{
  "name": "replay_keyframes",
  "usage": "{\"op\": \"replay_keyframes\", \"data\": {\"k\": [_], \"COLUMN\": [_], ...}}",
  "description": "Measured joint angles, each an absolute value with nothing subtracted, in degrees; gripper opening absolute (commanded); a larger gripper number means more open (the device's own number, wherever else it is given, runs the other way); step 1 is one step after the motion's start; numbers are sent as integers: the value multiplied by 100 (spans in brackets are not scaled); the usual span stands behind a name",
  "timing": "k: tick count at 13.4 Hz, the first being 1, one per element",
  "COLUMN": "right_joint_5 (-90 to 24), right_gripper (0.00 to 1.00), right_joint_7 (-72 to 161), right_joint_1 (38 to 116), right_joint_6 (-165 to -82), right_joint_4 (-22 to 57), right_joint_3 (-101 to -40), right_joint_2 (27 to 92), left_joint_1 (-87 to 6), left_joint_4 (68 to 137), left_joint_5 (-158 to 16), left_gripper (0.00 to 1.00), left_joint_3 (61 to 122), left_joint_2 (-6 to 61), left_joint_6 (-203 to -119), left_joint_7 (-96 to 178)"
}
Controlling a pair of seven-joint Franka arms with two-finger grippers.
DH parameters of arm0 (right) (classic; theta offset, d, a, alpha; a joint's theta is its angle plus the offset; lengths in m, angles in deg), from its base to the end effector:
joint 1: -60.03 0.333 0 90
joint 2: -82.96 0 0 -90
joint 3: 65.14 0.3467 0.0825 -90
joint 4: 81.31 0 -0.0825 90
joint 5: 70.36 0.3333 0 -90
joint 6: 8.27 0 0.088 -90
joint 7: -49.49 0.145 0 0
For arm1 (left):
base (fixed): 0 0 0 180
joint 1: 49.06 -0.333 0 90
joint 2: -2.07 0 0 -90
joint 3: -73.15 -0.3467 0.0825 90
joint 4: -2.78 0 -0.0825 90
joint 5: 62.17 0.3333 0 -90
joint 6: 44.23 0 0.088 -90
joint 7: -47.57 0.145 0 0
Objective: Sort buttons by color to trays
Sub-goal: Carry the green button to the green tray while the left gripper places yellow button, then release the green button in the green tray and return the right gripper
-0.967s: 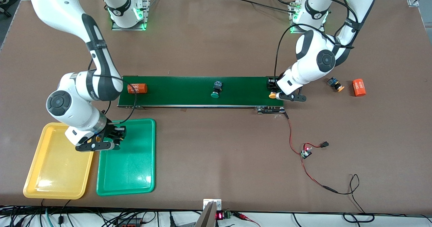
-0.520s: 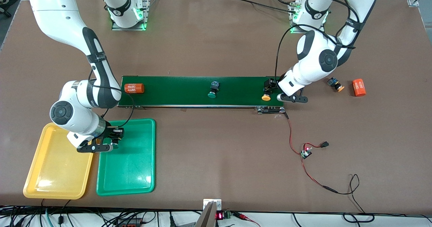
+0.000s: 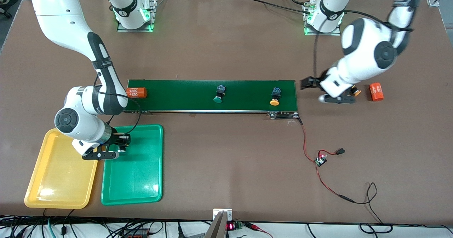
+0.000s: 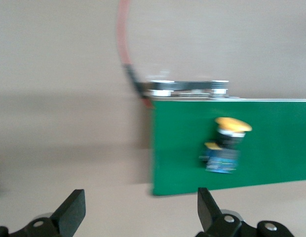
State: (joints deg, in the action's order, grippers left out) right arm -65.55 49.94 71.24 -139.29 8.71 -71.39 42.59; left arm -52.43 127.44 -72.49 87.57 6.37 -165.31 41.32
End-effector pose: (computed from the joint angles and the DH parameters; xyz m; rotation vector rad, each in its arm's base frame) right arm 0.6806 0.0752 0.2486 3.1346 0.0791 0.0254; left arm 0.4758 -0.1062 0.3738 2.9880 0.0289 -0.2387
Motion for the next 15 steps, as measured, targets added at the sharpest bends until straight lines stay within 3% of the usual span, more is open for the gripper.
{"op": "replay_keyframes", "data": {"k": [6,11,15], "right_joint_5": [-6550,-6519,-6520], "right_gripper": [100,100,100], "right_joint_7": [4993,5942,7231], "right_joint_1": [7215,7848,8043], "right_joint_6": [-13896,-13743,-13618], "right_joint_4": [1082,2798,3749], "right_joint_3": [-7079,-6928,-6196], "right_joint_2": [4556,6327,7398], "left_joint_1": [-5295,-5308,-5307], "left_joint_4": [13004,13127,13451], "left_joint_5": [-6092,-6084,-6131], "left_gripper": [99,98,100], "left_joint_3": [7794,6758,6515], "left_joint_2": [826,1343,1540], "left_joint_6": [-16126,-16191,-16935], "left_joint_7": [4310,4330,4122]}}
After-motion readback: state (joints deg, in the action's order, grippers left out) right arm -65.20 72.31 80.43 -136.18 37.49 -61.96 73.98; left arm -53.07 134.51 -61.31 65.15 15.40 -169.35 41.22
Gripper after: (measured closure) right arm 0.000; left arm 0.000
